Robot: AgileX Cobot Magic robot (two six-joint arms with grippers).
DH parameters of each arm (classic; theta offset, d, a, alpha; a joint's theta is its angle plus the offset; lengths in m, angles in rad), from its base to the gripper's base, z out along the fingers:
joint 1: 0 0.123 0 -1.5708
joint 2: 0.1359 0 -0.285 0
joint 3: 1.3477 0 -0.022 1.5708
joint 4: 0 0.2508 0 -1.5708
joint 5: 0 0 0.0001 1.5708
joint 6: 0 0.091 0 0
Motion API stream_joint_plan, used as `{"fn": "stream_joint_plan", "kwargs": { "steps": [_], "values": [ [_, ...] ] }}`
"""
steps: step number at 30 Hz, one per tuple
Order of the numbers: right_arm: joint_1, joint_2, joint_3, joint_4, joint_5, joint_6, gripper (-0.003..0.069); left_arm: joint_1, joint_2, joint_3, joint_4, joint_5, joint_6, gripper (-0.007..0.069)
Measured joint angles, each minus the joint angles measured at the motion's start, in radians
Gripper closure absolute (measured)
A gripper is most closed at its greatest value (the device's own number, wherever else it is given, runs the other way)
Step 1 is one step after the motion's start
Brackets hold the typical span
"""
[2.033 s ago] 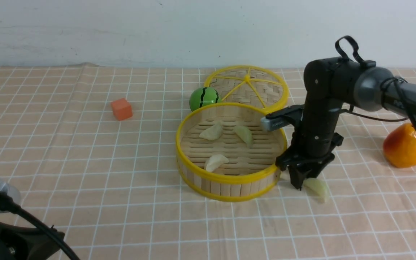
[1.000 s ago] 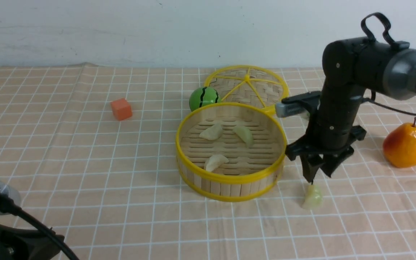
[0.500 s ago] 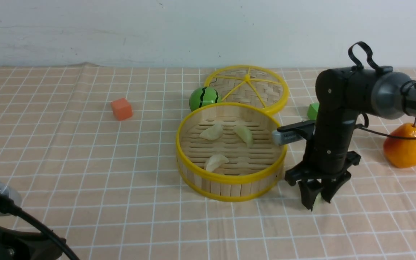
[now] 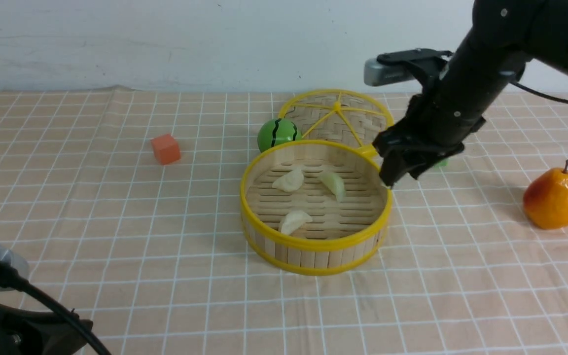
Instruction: Put the dumplings into the steamer on the table with the brown tablecloth.
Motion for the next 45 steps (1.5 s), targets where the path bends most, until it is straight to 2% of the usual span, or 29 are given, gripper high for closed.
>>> {"fn": "stream_joint_plan", "kwargs": {
  "steps": [4,13,16,20,23,26,30,31,34,38,40,42,45],
  "values": [
    [0.055,0.095,0.0,0.049,-0.123,-0.078,0.0316,0.0,0.0,0.0,0.0,-0.002,0.0,0.0533],
    [0.061,0.239,0.001,0.05,-0.162,-0.086,0.0319,0.0,0.0,0.0,0.0,-0.001,0.0,0.0523],
    [0.061,0.233,-0.029,0.043,-0.137,-0.056,0.0263,0.0,0.0,0.0,0.0,-0.001,0.0,0.0522],
    [0.061,0.191,-0.173,-0.032,0.01,-0.026,0.0158,0.0,0.0,0.0,-0.01,-0.001,0.0,0.0522],
    [0.061,0.15,-0.267,-0.091,0.06,-0.005,0.0149,0.0,0.0,0.0,-0.018,-0.001,0.0,0.0522],
    [0.061,0.018,-0.352,-0.179,0.07,0.023,0.0196,0.0,0.0,0.0,-0.036,0.001,0.0,0.0517],
    [0.061,-0.207,-0.339,-0.239,0.091,0.031,0.0343,0.0,0.0,0.0,-0.046,0.003,0.0,0.0515],
    [0.061,-0.22,-0.335,-0.24,0.091,0.031,0.0361,0.0,0.0,0.0,-0.046,0.003,0.0,0.0515],
    [0.061,-0.453,-0.194,-0.247,0.092,0.048,0.0517,0.0,0.0,0.0,-0.046,0.003,0.0,0.0515],
    [0.061,-0.729,0.116,-0.246,0.06,0.05,0.0661,0.0,0.0,0.0,-0.046,0.003,0.0,0.0512],
    [0.061,-0.869,0.281,-0.248,-0.034,0.05,0.0677,0.0,0.0,0.0,-0.046,0.003,0.0,0.0511],
    [0.061,-1.027,0.515,-0.262,-0.219,0.05,0.0679,0.0,0.0,0.0,-0.046,0.003,0.0,0.0508],
    [0.061,-1.256,0.897,-0.273,-0.591,0.054,0.0679,0.0,0.0,0.0,-0.046,0.003,0.0,0.0504]
  ]
}}
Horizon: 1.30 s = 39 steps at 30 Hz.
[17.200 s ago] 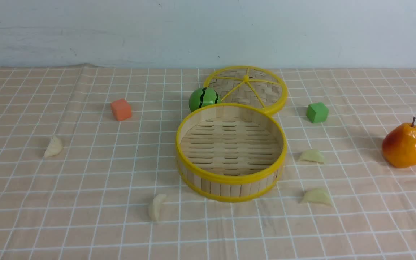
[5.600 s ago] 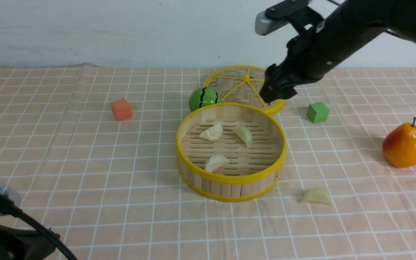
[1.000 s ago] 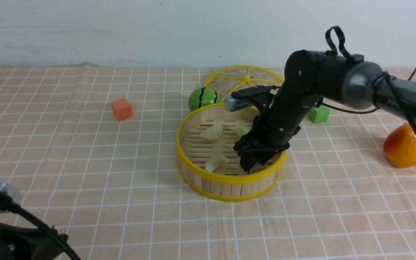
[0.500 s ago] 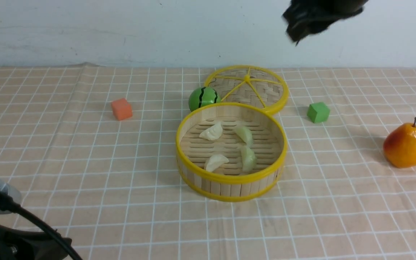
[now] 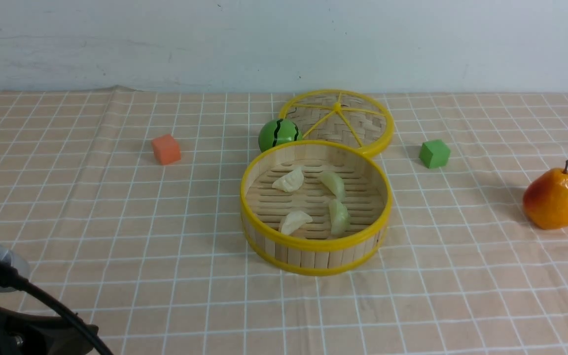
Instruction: Put the dumplings into the steamer on the table with the brown tablecloth.
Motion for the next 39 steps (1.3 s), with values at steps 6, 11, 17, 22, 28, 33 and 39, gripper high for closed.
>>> {"fn": "stream_joint_plan", "kwargs": {
  "steps": [6,11,17,22,28,33,39],
  "values": [
    [0.0,-0.307,0.672,0.002,-0.712,0.0,0.0676,0.0,0.0,0.0,0.0,0.0,0.0,0.05],
    [0.0,-0.496,0.946,0.024,-0.953,0.0,0.0671,0.0,0.0,0.0,0.0,0.0,-0.001,0.05],
    [0.0,-0.662,0.951,0.024,-0.971,0.0,0.0669,0.0,0.0,0.0,-0.002,0.007,-0.001,0.0496],
    [0.0,-0.699,0.952,0.024,-0.914,0.0,0.0665,0.0,0.0,0.0,-0.002,0.014,-0.001,0.0494],
    [-0.117,-0.711,0.952,0.026,-0.674,0.0,0.066,0.0,0.0,0.0,-0.002,0.019,-0.001,0.0491],
    [-0.283,-0.711,0.952,0.086,-0.453,0.011,0.0658,0.0,0.0,0.0,-0.002,0.019,-0.001,0.0484],
    [-0.354,-0.711,0.952,0.133,-0.272,0.023,0.0657,0.0,0.0,0.0,-0.002,0.019,-0.001,0.048]
  ]
}}
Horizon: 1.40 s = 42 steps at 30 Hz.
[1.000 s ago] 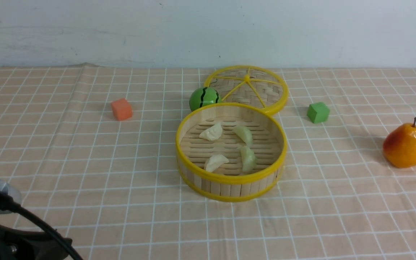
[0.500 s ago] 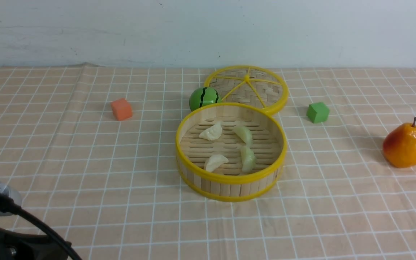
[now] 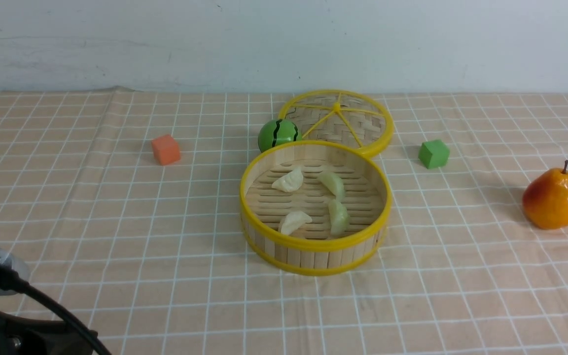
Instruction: Put the dumplings into the steamer on the table with the brown tablecloth.
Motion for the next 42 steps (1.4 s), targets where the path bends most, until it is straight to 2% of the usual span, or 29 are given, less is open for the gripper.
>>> {"fn": "stream_joint_plan", "kwargs": {
  "steps": [6,23,27,32,36,39,42],
  "values": [
    [-0.004,0.0,-0.007,0.002,0.085,0.0,0.0649,0.0,0.0,0.0,0.0,0.0,0.0,0.0475],
    [-0.004,0.0,-0.008,0.003,0.09,0.0,0.0642,0.0,-0.004,0.009,0.0,-0.012,0.0,0.0461],
    [-0.004,0.0,-0.008,0.003,0.09,0.0,0.0638,0.0,-0.055,0.082,-0.001,-0.058,0.0,0.046],
    [-0.004,0.0,-0.008,0.003,0.09,0.001,0.0627,0.004,-0.25,0.326,-0.001,-0.149,0.0,0.0459],
    [-0.004,0.0,-0.008,0.003,0.092,0.001,0.0622,0.075,-0.424,0.462,0.015,-0.14,0.0,0.0454],
    [-0.004,0.0,-0.009,0.003,0.093,0.001,0.0617,0.197,-0.613,0.527,-0.032,-0.194,-0.008,0.0452],
    [-0.004,0.0,-0.009,0.003,0.094,0.002,0.0612,0.311,-0.661,0.531,-0.103,-0.276,-0.014,0.045]
  ]
}}
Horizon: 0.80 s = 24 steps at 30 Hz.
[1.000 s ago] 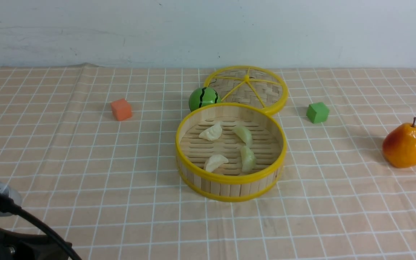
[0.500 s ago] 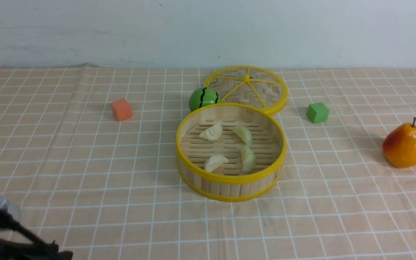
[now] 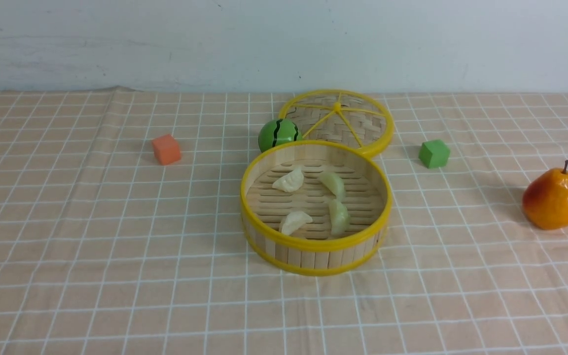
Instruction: Put the dumplings into the steamer on the table with the brown tablecloth.
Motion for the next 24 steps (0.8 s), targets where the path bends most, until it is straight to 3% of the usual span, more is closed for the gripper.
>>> {"fn": "stream_joint_plan", "kwargs": {
  "steps": [5,10,19,24],
  "values": [
    [0.0,0.0,-0.001,0.0,0.0,0.001,0.0608,0.115,-0.002,0.001,-0.006,-0.029,0.004,0.045],
    [0.0,0.0,-0.001,0.0,0.0,0.001,0.0606,0.129,-0.002,0.001,-0.006,0.055,0.019,0.0456],
    [0.0,0.0,-0.001,0.0,0.0,0.001,0.0589,0.129,-0.002,0.002,-0.028,0.077,0.092,0.0622],
    [0.0,0.0,-0.001,0.0,0.0,0.001,0.0582,0.129,-0.002,0.002,-0.032,0.077,0.093,0.0636]
  ]
}}
